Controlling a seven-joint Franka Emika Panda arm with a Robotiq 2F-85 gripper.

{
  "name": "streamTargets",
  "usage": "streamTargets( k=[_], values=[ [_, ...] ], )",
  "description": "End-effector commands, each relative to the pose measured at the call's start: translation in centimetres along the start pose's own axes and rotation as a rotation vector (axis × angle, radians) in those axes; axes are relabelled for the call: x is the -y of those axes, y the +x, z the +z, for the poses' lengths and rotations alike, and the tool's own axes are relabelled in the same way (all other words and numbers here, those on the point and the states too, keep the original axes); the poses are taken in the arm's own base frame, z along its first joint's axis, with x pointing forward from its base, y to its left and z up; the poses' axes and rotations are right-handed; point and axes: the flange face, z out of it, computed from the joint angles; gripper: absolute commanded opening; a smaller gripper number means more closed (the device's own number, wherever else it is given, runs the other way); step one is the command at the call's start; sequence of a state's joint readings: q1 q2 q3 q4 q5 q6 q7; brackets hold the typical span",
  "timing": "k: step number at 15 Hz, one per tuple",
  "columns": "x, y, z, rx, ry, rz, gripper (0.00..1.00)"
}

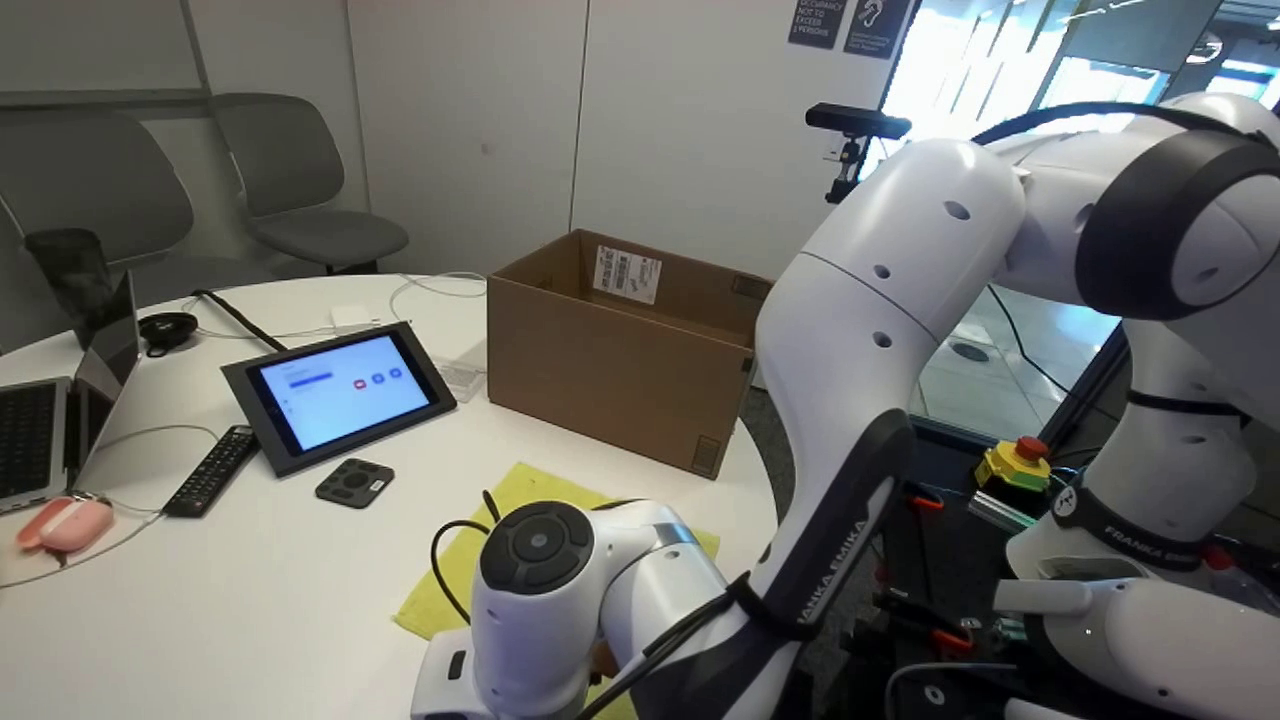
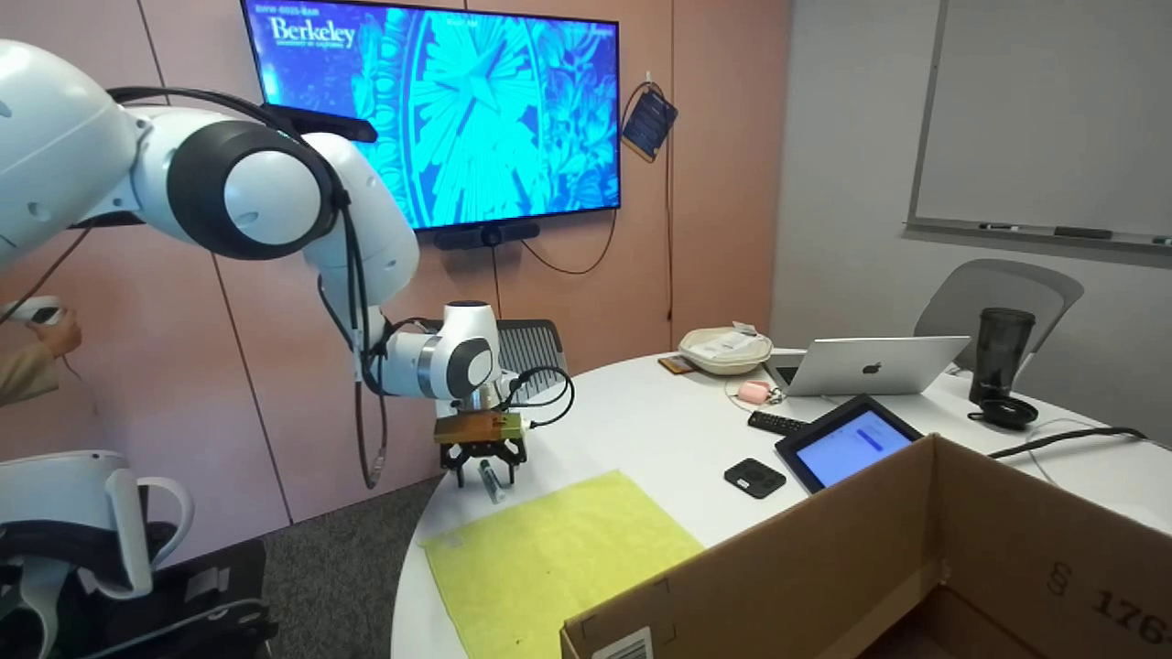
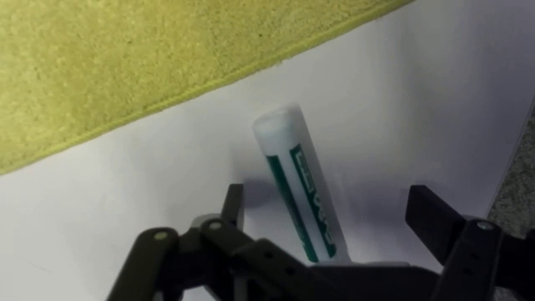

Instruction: Put the marker on the cloth, then fold the cloth and put it in the box

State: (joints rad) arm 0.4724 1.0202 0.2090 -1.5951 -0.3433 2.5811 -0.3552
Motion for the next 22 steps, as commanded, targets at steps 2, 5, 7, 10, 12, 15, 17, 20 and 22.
streamTargets(
  k=[2, 5, 7, 10, 12, 15, 17, 20, 22],
  values=[
    [-1.6, 0.4, 0.8, -0.006, -0.024, -0.033, 1.0],
    [-2.1, 0.4, 1.5, -0.001, -0.019, -0.037, 1.0],
    [-2.3, 0.4, 1.3, -0.002, -0.011, -0.036, 0.99],
    [-2.7, 0.4, 1.3, 0.006, -0.009, -0.029, 0.69],
    [-3.1, 0.4, 0.9, 0.009, -0.009, -0.024, 0.53],
    [-3.5, 0.2, 0.2, 0.01, -0.01, -0.014, 0.27],
    [-3.7, 0.1, 0.1, 0.012, -0.016, -0.007, 0.11],
    [-3.9, -0.1, -0.2, 0.02, -0.014, 0.003, 0.13],
    [-3.9, -0.3, -0.7, 0.023, -0.004, 0.003, 0.13]
  ],
)
